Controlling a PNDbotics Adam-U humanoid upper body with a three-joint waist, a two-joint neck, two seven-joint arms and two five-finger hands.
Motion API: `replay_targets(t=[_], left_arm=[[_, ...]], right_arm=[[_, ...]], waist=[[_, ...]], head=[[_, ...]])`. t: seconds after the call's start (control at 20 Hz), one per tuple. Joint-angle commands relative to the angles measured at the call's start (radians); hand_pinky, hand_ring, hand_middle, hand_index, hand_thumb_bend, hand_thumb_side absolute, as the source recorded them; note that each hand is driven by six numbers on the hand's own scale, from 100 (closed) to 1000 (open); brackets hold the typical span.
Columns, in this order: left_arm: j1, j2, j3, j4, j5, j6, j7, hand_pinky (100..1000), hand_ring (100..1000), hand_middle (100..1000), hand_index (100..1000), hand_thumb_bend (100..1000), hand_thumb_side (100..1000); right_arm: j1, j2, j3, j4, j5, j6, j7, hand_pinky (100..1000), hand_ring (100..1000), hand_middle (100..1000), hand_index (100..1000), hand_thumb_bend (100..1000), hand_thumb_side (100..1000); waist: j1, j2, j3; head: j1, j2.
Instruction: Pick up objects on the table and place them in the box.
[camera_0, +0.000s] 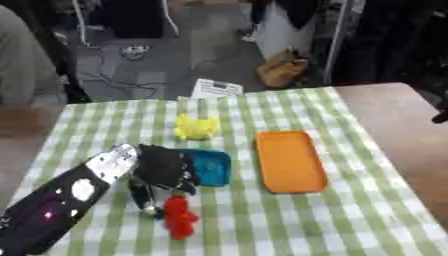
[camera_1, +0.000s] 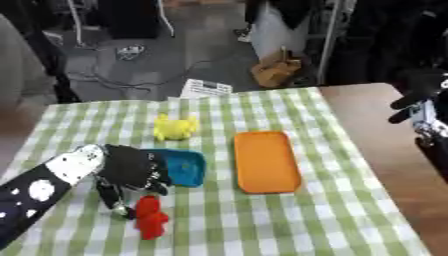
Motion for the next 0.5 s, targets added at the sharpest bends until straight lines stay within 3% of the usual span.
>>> replay_targets(t=[0.05, 0.5], left_arm=[[-0.014, 0.01, 0.0, -0.002, 0.017, -0.014, 0.011, 749, 726, 737, 819, 570, 495], [-0.014, 0.004, -0.01, -0.008, 0.088, -0.014, -0.062, 740, 699, 648, 753, 511, 361]], right_arm=[[-0.013, -0.018, -0.006, -0.024, -0.008, -0.001, 0.002, 515, 587, 734, 749, 100, 685], [-0.014, -0.019, -0.005, -0.024, -0.009, -0.001, 0.004, 516, 587, 734, 748, 100, 684]], waist=[[0.006, -0.021, -0.001], [0.005, -0.021, 0.002]], head=[[0.001, -0.012], [-0.001, -0.01]])
